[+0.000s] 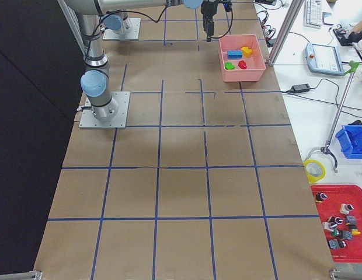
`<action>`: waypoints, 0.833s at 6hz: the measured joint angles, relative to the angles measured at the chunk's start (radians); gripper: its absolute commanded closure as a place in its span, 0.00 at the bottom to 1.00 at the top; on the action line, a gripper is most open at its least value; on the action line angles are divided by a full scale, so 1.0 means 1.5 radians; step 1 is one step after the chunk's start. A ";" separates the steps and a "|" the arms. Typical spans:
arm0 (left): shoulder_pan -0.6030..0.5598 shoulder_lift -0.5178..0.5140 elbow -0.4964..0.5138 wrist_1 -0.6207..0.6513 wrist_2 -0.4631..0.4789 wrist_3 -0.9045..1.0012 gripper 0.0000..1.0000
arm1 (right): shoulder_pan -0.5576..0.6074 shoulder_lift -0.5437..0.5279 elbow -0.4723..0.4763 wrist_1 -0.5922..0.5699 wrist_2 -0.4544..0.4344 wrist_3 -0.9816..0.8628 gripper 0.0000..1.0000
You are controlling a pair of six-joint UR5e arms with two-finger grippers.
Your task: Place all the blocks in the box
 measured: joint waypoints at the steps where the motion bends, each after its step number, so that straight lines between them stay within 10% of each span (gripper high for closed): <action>1: 0.000 0.000 0.000 0.000 -0.001 0.000 0.01 | 0.000 -0.027 0.045 -0.016 0.000 0.003 0.00; 5: 0.000 0.001 -0.001 -0.001 -0.001 0.000 0.01 | -0.012 -0.110 0.162 -0.091 -0.001 0.003 0.00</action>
